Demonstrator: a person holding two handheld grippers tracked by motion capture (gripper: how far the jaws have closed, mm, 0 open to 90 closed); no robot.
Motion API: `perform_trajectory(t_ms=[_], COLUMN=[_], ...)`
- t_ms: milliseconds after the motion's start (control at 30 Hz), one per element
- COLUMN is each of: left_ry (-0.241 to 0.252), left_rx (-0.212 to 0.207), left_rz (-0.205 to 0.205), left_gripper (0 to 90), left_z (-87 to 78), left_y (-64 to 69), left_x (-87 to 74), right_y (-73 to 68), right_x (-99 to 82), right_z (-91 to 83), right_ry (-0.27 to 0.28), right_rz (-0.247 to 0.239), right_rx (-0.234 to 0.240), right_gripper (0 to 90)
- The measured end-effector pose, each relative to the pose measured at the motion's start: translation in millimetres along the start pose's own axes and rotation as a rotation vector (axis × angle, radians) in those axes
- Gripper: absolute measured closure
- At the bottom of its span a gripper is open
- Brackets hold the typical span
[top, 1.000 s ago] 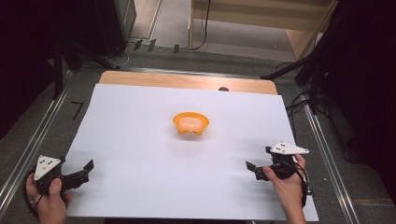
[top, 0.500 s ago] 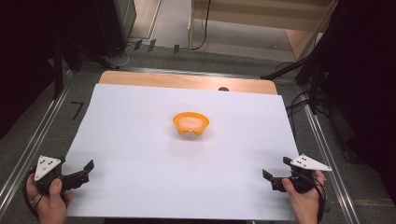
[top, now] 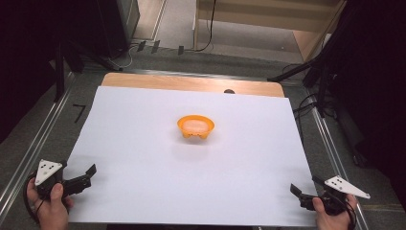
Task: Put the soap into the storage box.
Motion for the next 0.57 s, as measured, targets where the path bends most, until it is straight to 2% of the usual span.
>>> perform_trajectory(t_ms=[33, 133, 233, 300, 467, 567], left_ry=[0.0, 0.006, 0.005, -0.003, 0.001, 0.002], left_rx=[0.001, 0.003, 0.002, 0.005, 0.014, 0.017], left_rz=[0.002, -0.002, -0.012, -0.008, -0.001, -0.003], left_gripper=[0.0, 0.0, 0.0, 0.0, 0.0, 0.1], left_z=[0.2, -0.5, -0.4, 0.1, 0.3, 0.2], left_y=[0.0, -0.7, -1.3, -1.3, -1.1, -1.4], left_x=[0.0, 0.3, 0.4, -0.1, 0.0, 0.0], right_y=[0.0, 5.5, 6.9, 8.3, 6.2, 6.7], right_x=[0.0, -0.6, -1.1, -1.7, -4.1, -4.9], right_z=[0.0, -9.7, -9.7, -7.5, -4.7, -3.9], right_ry=[0.0, 0.056, 0.064, 0.081, 0.058, 0.054], right_rz=[0.0, 0.027, 0.009, 0.024, -0.008, 0.0], right_rx=[0.0, 0.005, -0.001, 0.004, -0.003, 0.005], right_gripper=[0.0, 0.0, 0.0, 0.0, 0.0, 0.0])
Point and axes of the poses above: each handheld gripper's, and its own axes: z roughly forward along the jaws, x roughly out of its top, y roughly to its right, the point moved 10 cm from there along z, roughly forward along the jaws, and after that the axes turned 10 degrees about x, right-handed, at the moved point
